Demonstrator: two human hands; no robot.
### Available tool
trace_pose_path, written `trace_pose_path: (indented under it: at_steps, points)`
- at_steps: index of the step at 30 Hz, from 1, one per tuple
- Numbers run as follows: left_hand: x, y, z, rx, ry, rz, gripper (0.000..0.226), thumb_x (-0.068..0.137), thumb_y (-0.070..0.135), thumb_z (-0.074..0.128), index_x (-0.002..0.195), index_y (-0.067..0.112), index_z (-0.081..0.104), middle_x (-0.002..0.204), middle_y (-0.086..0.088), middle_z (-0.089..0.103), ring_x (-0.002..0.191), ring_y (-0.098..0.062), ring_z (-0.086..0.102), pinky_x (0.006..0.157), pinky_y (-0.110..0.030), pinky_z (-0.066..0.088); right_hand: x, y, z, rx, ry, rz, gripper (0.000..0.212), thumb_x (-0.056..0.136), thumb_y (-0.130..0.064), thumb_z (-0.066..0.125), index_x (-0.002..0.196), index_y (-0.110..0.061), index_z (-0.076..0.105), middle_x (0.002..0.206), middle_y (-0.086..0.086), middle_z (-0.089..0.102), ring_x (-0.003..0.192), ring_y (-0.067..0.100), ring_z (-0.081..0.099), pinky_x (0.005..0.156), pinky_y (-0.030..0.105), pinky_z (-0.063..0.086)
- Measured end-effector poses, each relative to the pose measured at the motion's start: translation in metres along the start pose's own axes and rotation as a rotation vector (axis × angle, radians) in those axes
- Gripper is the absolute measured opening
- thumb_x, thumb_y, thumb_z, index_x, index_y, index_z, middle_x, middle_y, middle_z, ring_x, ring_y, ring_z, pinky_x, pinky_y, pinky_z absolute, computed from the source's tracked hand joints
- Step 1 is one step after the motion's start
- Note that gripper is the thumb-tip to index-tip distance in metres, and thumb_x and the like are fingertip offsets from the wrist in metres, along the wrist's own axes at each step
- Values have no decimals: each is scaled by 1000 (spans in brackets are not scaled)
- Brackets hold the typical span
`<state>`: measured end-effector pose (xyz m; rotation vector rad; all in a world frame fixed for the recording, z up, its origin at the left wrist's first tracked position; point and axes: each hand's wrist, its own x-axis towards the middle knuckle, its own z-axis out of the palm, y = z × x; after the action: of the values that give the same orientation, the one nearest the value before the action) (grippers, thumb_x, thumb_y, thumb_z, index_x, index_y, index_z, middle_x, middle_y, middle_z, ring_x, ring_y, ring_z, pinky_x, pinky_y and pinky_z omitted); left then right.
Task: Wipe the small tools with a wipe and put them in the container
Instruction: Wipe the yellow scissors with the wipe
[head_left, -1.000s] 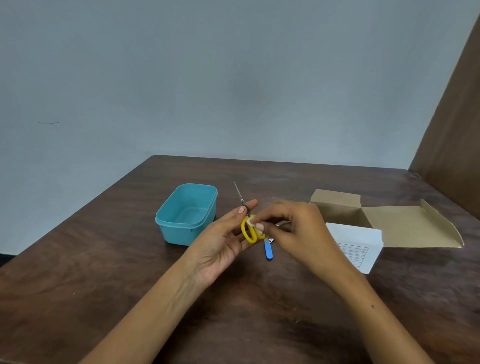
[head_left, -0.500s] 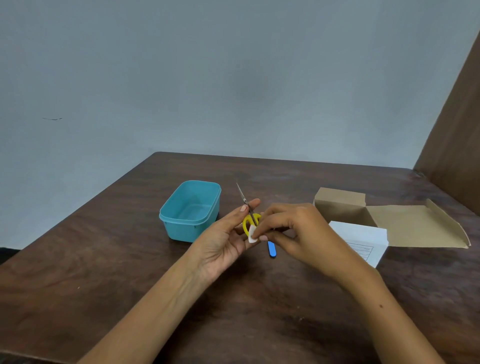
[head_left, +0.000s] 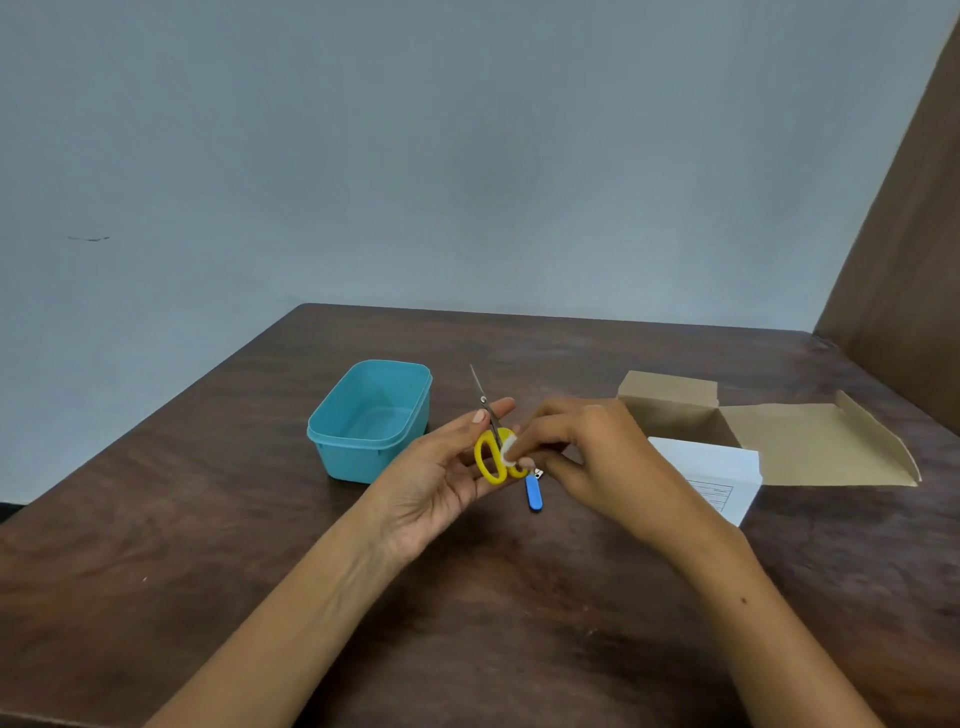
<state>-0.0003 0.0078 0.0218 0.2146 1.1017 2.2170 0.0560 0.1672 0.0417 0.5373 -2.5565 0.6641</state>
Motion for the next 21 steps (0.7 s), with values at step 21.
trace_pose_path:
  at_steps: [21]
  points:
    - [-4,-1,4,104,-28,-37,22,91,12,53,103,2,67,89,-14,71,82,-21,71,78,-38,59,1,-6,13,-29,225,79,16,79,-11,60,86,-13,74,85,7,68,74,23,64,63,26,50]
